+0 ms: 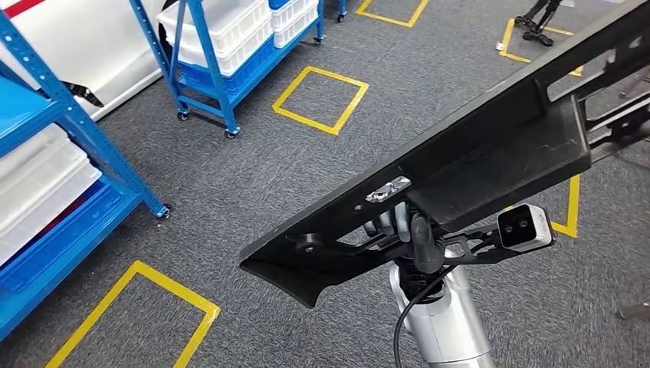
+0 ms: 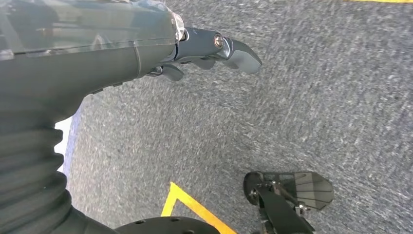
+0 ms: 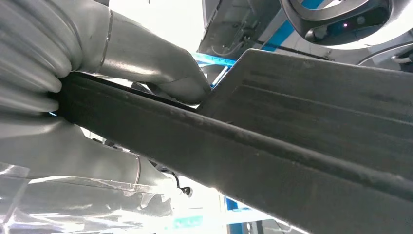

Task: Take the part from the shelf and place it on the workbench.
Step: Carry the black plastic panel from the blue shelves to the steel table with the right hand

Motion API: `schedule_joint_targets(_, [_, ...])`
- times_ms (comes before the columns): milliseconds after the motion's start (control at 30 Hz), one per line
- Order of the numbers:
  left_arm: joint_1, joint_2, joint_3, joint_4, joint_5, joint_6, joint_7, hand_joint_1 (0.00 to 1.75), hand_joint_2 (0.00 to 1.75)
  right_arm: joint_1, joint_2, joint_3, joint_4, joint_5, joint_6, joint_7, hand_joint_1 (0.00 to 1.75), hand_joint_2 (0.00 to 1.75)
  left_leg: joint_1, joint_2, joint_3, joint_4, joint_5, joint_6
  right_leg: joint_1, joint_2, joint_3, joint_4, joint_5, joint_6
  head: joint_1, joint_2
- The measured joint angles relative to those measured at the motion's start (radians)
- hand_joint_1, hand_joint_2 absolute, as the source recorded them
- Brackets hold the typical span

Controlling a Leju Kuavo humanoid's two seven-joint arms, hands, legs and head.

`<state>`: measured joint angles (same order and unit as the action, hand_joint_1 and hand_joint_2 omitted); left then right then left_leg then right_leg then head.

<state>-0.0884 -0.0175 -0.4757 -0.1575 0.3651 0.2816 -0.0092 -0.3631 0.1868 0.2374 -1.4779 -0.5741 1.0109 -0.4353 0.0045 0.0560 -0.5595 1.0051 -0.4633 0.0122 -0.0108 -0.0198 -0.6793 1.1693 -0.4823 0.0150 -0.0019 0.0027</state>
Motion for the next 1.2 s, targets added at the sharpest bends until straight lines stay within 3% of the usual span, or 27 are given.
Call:
schedule_joint_targets(67, [-0.001, 0.000, 0.000, 0.000, 0.000, -0.003, 0.000, 0.00, 1.75, -0.003, 0.000, 0.000, 0.000, 0.000, 0.000, 0.000, 1.75, 1.75, -0.005, 0.014, 0.001, 0.004, -0.005, -0.008, 0.008, -0.028, 0.058, -0.109, 0.029, -0.009, -0.001, 0.000])
schedule_joint_targets(100, [-0.001, 0.000, 0.000, 0.000, 0.000, -0.003, -0.001, 0.00, 1.75, -0.003, 0.000, 0.000, 0.000, -0.001, 0.001, 0.000, 1.75, 1.75, -0.007, 0.021, 0.001, 0.005, -0.007, -0.013, 0.012, -0.033, 0.067, -0.129, 0.030, -0.013, -0.001, 0.000])
schedule_joint_targets(167, [-0.001, -0.001, 0.000, 0.000, 0.001, -0.004, -0.001, 0.00, 1.75, -0.004, -0.002, 0.000, 0.000, -0.003, 0.001, -0.001, 1.75, 1.75, -0.008, 0.036, 0.003, 0.004, -0.009, -0.023, 0.014, -0.015, 0.066, -0.134, 0.033, -0.024, -0.001, 0.000])
schedule_joint_targets(233, [-0.003, -0.002, 0.000, 0.000, 0.002, -0.003, -0.001, 0.00, 1.75, -0.008, -0.003, 0.000, 0.000, -0.005, 0.002, -0.002, 1.75, 1.75, -0.004, 0.019, -0.003, 0.025, -0.030, -0.033, 0.009, 0.002, 0.068, -0.142, 0.039, -0.036, -0.002, 0.000])
schedule_joint_targets(267, [-0.002, -0.002, 0.000, 0.000, 0.002, -0.003, -0.002, 0.00, 1.75, -0.010, -0.003, 0.000, 0.001, -0.006, 0.002, -0.003, 1.75, 1.75, -0.002, 0.000, -0.017, 0.061, -0.054, -0.037, 0.006, 0.009, 0.069, -0.145, 0.042, -0.042, -0.002, 0.000])
schedule_joint_targets(333, [0.000, -0.002, 0.000, 0.000, 0.002, -0.003, -0.002, 0.00, 1.75, -0.014, -0.003, 0.000, 0.004, -0.006, 0.004, -0.003, 1.75, 1.75, 0.001, -0.037, -0.074, 0.188, -0.119, -0.042, 0.006, 0.026, 0.068, -0.145, 0.044, -0.047, -0.003, 0.000])
schedule_joint_targets(400, [0.002, -0.002, 0.000, 0.000, 0.002, -0.003, -0.003, 0.00, 1.75, -0.014, -0.003, 0.000, 0.008, -0.006, 0.005, -0.005, 1.75, 1.75, 0.002, -0.046, -0.120, 0.286, -0.146, -0.045, 0.007, 0.048, 0.068, -0.143, 0.044, -0.048, -0.003, 0.000])
schedule_joint_targets(433, [0.002, -0.002, 0.000, 0.000, 0.002, -0.003, -0.004, 0.00, 1.75, -0.014, -0.003, 0.000, 0.009, -0.006, 0.005, -0.007, 1.75, 1.75, 0.002, -0.047, -0.120, 0.283, -0.130, -0.044, 0.007, 0.059, 0.068, -0.142, 0.044, -0.048, -0.003, 0.000])
schedule_joint_targets(467, [0.002, -0.001, 0.000, 0.000, 0.002, -0.003, -0.006, 0.00, 1.75, -0.014, -0.003, 0.000, 0.010, -0.005, 0.005, -0.008, 1.75, 1.75, 0.003, -0.050, -0.101, 0.239, -0.098, -0.043, 0.007, 0.071, 0.068, -0.140, 0.044, -0.047, -0.003, 0.000])
schedule_joint_targets(500, [0.001, 0.000, 0.000, 0.000, 0.001, -0.003, -0.007, 0.00, 1.75, -0.014, -0.003, -0.001, 0.010, -0.004, 0.006, -0.009, 1.75, 1.75, 0.004, -0.060, -0.072, 0.170, -0.058, -0.041, 0.006, 0.082, 0.068, -0.138, 0.043, -0.046, -0.003, 0.000])
schedule_joint_targets(567, [0.001, 0.001, 0.000, 0.000, -0.001, -0.002, -0.009, 0.00, 1.75, -0.015, -0.003, -0.001, 0.008, 0.001, 0.007, -0.012, 1.75, 1.75, 0.007, -0.096, -0.019, 0.053, -0.014, -0.036, 0.006, 0.103, 0.063, -0.132, 0.044, -0.038, -0.002, 0.000])
schedule_joint_targets(633, [-0.003, 0.002, -0.001, 0.000, -0.005, 0.000, -0.010, 0.00, 1.75, -0.015, -0.003, -0.001, 0.004, 0.005, 0.007, -0.015, 1.75, 1.75, 0.005, -0.114, -0.005, 0.018, -0.011, -0.031, 0.004, 0.119, 0.055, -0.131, 0.048, -0.025, -0.002, 0.000])
schedule_joint_targets(700, [-0.010, 0.002, -0.002, 0.000, -0.009, 0.003, -0.011, 0.00, 1.75, -0.013, -0.003, -0.004, -0.003, 0.009, 0.007, -0.017, 1.75, 1.75, 0.005, -0.099, -0.004, 0.010, -0.005, -0.021, 0.001, 0.129, 0.050, -0.133, 0.053, -0.013, -0.002, 0.000])
schedule_joint_targets(767, [-0.015, 0.003, -0.002, 0.000, -0.010, 0.006, -0.012, 0.00, 1.75, -0.013, -0.003, -0.008, -0.011, 0.011, 0.007, -0.019, 1.75, 1.75, 0.007, -0.078, -0.001, 0.000, 0.002, -0.006, 0.003, 0.094, 0.034, -0.099, 0.028, -0.005, 0.001, 0.000])
schedule_joint_targets(833, [-0.018, 0.007, -0.003, 0.000, -0.011, 0.007, -0.013, 0.00, 1.75, -0.013, -0.003, -0.012, -0.017, 0.015, 0.007, -0.023, 1.75, 1.75, 0.005, -0.057, 0.000, -0.005, 0.006, 0.003, 0.005, 0.044, -0.017, 0.011, -0.034, -0.001, 0.005, 0.000])
schedule_joint_targets(900, [-0.020, 0.010, -0.003, 0.000, -0.012, 0.008, -0.013, 0.00, 1.75, -0.008, -0.004, -0.016, -0.018, 0.020, 0.008, -0.026, 1.75, 1.75, 0.002, -0.035, -0.002, -0.005, 0.005, 0.005, 0.001, 0.031, -0.072, 0.131, -0.081, 0.003, 0.006, 0.000])
schedule_joint_targets(933, [-0.021, 0.011, -0.003, 0.000, -0.012, 0.008, -0.013, 0.00, 1.75, -0.006, -0.004, -0.019, -0.018, 0.022, 0.008, -0.028, 1.75, 1.75, 0.001, -0.024, -0.003, -0.004, 0.005, 0.005, 0.000, 0.029, -0.079, 0.148, -0.079, 0.004, 0.006, 0.000])
schedule_joint_targets(967, [-0.023, 0.012, -0.004, 0.000, -0.012, 0.008, -0.013, 0.00, 1.75, -0.005, -0.004, -0.022, -0.019, 0.023, 0.008, -0.029, 1.75, 1.75, 0.000, -0.014, -0.003, -0.004, 0.005, 0.005, -0.001, 0.026, -0.065, 0.125, -0.060, 0.004, 0.006, 0.000])
schedule_joint_targets(1033, [-0.028, 0.012, -0.006, 0.000, -0.012, 0.008, -0.012, 0.00, 1.75, -0.004, -0.004, -0.024, -0.022, 0.024, 0.009, -0.030, 1.75, 1.75, -0.001, 0.004, -0.001, -0.003, 0.002, 0.002, 0.000, -0.001, 0.009, -0.010, 0.000, -0.001, 0.006, 0.000])
schedule_joint_targets(1100, [-0.032, 0.012, -0.008, 0.000, -0.012, 0.008, -0.012, 0.00, 1.75, -0.005, -0.004, -0.024, -0.026, 0.026, 0.011, -0.032, 1.75, 1.75, -0.006, 0.018, 0.000, 0.000, -0.002, -0.005, 0.009, -0.032, 0.066, -0.118, 0.029, -0.010, 0.005, 0.000])
schedule_joint_targets(1133, [-0.033, 0.012, -0.009, 0.000, -0.012, 0.008, -0.012, 0.00, 1.75, -0.006, -0.004, -0.025, -0.028, 0.026, 0.012, -0.033, 1.75, 1.75, -0.008, 0.025, 0.001, 0.001, -0.003, -0.009, 0.013, -0.037, 0.074, -0.138, 0.029, -0.014, 0.005, 0.000])
schedule_joint_targets(1200, [-0.034, 0.012, -0.010, 0.000, -0.011, 0.009, -0.013, 0.00, 1.75, -0.006, -0.004, -0.026, -0.030, 0.028, 0.013, -0.035, 1.75, 1.75, -0.010, 0.042, 0.002, 0.000, -0.006, -0.019, 0.015, -0.019, 0.072, -0.143, 0.032, -0.023, 0.004, 0.000])
